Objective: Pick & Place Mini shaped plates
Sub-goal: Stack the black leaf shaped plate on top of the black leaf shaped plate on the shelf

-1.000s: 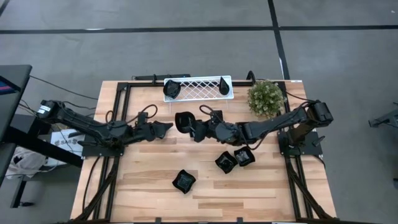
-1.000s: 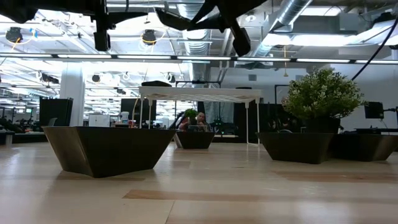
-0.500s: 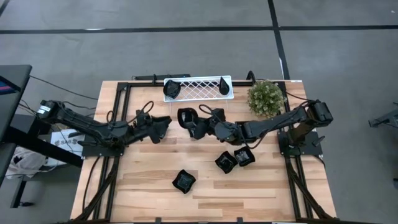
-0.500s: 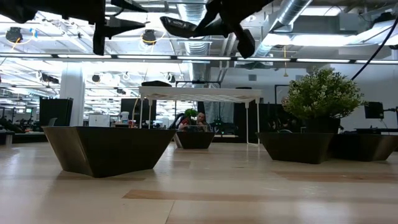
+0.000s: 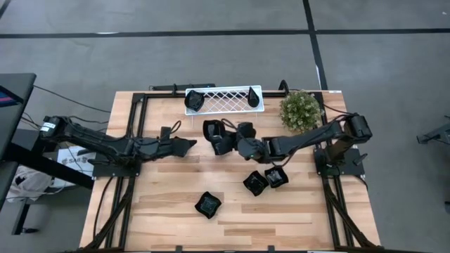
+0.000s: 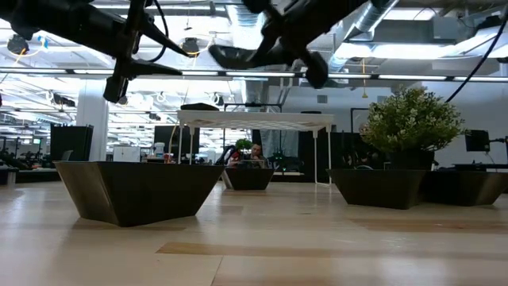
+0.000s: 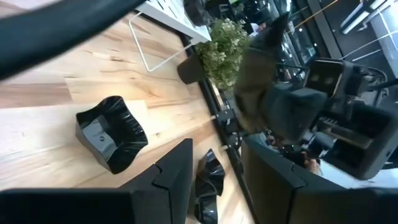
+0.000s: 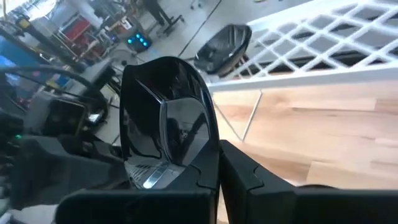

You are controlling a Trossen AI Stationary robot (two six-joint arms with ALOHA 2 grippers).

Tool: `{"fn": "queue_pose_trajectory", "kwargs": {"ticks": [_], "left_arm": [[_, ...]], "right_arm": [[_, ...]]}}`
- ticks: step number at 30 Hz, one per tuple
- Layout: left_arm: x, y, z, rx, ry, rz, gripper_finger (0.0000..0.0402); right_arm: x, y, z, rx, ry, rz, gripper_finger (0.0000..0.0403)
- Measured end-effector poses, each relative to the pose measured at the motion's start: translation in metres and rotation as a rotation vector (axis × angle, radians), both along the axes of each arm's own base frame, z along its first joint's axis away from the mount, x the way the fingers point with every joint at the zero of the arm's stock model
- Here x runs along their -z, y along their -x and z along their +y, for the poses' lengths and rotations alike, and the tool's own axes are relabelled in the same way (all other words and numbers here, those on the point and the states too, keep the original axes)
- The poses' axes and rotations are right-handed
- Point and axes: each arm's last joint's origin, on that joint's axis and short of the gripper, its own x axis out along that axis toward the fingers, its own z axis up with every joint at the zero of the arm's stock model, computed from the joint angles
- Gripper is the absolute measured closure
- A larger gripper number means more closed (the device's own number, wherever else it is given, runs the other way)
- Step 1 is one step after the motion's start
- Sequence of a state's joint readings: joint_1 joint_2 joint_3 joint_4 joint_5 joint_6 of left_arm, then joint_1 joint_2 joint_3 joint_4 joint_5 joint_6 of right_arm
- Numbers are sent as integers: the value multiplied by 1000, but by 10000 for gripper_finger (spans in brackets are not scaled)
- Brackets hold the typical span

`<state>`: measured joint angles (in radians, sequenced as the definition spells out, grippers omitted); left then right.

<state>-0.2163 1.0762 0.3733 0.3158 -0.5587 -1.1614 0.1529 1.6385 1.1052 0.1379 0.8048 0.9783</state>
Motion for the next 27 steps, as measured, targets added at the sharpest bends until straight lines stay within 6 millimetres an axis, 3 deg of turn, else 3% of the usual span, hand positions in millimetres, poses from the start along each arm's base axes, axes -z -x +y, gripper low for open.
{"fn": "queue_pose_trajectory", "kwargs": {"ticks": [5, 14, 18, 27], "left_arm": [[0, 0, 0, 1, -4, -1, 263], [1, 0, 0, 3, -13, 11, 263], [0, 0, 0, 19, -16, 12, 263], [2, 0, -1, 35, -16, 28, 264]], "right_arm": [[19, -23, 0, -19, 6, 69, 403], [6, -58, 9, -83, 65, 102, 403], [0, -62, 10, -102, 73, 102, 403], [10, -57, 9, -60, 54, 184, 403]]}}
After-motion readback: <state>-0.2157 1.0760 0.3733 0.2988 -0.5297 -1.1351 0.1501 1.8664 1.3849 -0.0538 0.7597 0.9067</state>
